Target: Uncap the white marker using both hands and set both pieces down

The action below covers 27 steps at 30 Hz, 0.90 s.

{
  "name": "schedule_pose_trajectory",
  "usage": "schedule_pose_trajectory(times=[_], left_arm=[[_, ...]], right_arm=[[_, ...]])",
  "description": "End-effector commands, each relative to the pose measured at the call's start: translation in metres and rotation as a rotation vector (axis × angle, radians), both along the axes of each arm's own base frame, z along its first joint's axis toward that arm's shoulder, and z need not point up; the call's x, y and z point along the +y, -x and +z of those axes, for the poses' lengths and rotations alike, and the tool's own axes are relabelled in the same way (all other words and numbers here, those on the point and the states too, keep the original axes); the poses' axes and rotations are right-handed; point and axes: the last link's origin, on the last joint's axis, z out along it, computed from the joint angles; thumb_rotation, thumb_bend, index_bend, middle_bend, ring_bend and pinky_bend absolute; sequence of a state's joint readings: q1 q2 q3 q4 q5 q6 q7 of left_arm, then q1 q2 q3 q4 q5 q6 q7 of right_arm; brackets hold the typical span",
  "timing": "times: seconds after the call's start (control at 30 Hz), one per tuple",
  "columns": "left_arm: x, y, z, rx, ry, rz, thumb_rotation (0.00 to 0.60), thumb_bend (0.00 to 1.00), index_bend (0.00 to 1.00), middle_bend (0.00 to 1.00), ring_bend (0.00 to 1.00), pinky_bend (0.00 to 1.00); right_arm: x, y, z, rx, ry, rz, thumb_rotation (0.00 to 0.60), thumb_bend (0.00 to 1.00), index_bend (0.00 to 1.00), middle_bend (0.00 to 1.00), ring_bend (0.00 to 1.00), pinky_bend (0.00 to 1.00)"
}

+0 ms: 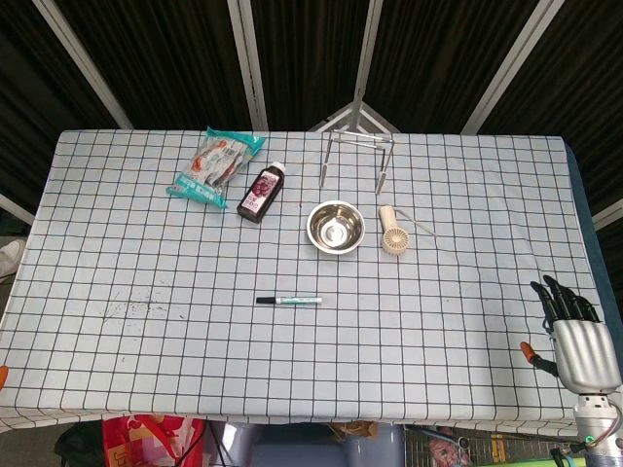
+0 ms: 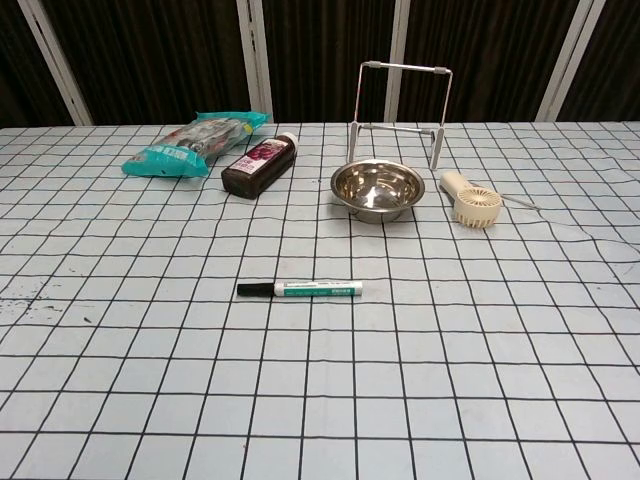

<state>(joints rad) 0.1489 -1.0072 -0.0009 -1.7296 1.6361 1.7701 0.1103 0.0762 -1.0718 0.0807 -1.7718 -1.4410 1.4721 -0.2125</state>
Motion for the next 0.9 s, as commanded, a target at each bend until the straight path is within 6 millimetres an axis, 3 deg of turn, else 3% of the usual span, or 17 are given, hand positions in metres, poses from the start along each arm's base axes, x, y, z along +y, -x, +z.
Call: schedule_pose_trajectory(times=[0.03,0.3,0.67,0.9], left_arm=[[-0.001,0.002,0.004,0.004,-0.008,0.009,0.600,0.41,0.02,0.00,0.00,0.09],[0.001,0.001,0.001,0.009,-0.004,-0.011,0.600,0.41,0.02,0.00,0.00,0.09],[0.000,-0.004,0.001,-0.004,-0.004,0.000,0.600,0.41,0.00,0.00,0.00,0.09],[-0.001,-0.003,0.003,-0.014,-0.004,0.007,0.600,0.41,0.00,0.00,0.00,0.09]], right_arm=[[-0.003,-0.001,0.001,0.000,0.003,0.004,0.600,0.23,0.15,0.10,0.15,0.19],[-0.003,-0.002,-0.006,0.009,-0.009,0.006,0.600,0.23,0.15,0.10,0.15,0.19],[-0.002,-0.002,-0.001,-0.004,0.009,-0.011,0.600,0.23,0.16,0.10,0.15,0.19],[-0.008,-0.007,-0.013,-0.033,-0.024,0.003,0.600,0.23,0.18,0.10,0.15,0.14]])
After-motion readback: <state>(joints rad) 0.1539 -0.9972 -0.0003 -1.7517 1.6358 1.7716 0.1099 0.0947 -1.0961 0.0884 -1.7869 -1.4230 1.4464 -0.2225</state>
